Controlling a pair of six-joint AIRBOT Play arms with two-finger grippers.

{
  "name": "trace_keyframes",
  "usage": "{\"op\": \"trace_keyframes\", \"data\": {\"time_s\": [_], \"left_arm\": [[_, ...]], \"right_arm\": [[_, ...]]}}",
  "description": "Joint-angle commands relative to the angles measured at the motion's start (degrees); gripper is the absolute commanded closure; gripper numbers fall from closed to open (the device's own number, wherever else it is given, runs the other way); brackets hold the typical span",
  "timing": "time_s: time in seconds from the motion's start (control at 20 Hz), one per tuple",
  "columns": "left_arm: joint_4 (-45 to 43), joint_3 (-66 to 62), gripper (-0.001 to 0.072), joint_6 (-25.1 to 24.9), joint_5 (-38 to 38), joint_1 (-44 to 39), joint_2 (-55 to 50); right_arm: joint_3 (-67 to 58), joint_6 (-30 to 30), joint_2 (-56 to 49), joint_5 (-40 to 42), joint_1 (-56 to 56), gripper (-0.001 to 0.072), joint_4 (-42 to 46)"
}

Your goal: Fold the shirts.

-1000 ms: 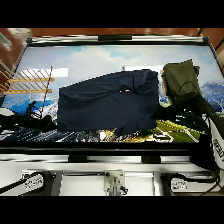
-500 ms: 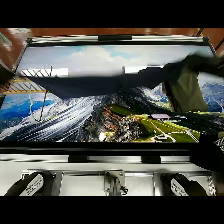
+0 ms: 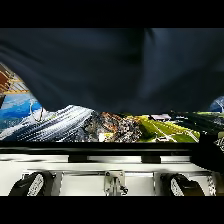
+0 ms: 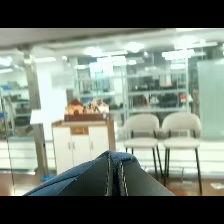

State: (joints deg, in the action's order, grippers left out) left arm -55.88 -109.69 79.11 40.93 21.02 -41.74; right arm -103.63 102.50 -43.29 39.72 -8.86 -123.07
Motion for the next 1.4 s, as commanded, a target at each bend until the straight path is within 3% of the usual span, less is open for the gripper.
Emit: {"op": "trace_keyframes", "data": {"time_s": [0.0,0.2,0.35,0.55,0.7,0.95,1.15,1.35], "left_arm": [[-9.11,-1.62,0.0682,3.10,2.43,0.04,1.29],[-16.68,2.03,0.0682,3.69,7.17,0.04,-0.66],[-16.57,7.41,0.0681,3.69,9.33,0.02,-3.85],[-16.17,15.06,0.0681,3.58,10.62,-1.18,-11.43],[-16.15,16.94,0.0680,-0.74,10.23,-5.40,-20.61],[-16.15,16.92,0.0679,-1.49,-0.48,-11.76,-36.11],[-16.15,16.90,0.0679,-1.42,-10.19,-14.47,-45.53],[-16.15,16.90,0.0679,-1.27,-12.39,-15.15,-52.39]], "right_arm": [[-1.84,-1.79,1.09,-0.22,0.04,0.0642,0.87],[-1.84,-3.52,-3.48,-0.81,0.04,0.0642,0.85],[-1.84,-6.95,-10.23,-1.97,0.07,0.0642,-0.15],[-1.84,-9.75,-22.38,3.08,0.87,0.0642,0.00],[-1.84,-9.70,-33.00,3.37,4.13,0.0642,0.17],[-1.84,-9.73,-48.92,-4.96,6.16,0.0641,0.61],[-1.84,-9.66,-58.38,-7.04,6.43,0.0641,0.59],[-1.84,-8.79,-64.74,-9.35,6.58,0.0641,0.61]]}}
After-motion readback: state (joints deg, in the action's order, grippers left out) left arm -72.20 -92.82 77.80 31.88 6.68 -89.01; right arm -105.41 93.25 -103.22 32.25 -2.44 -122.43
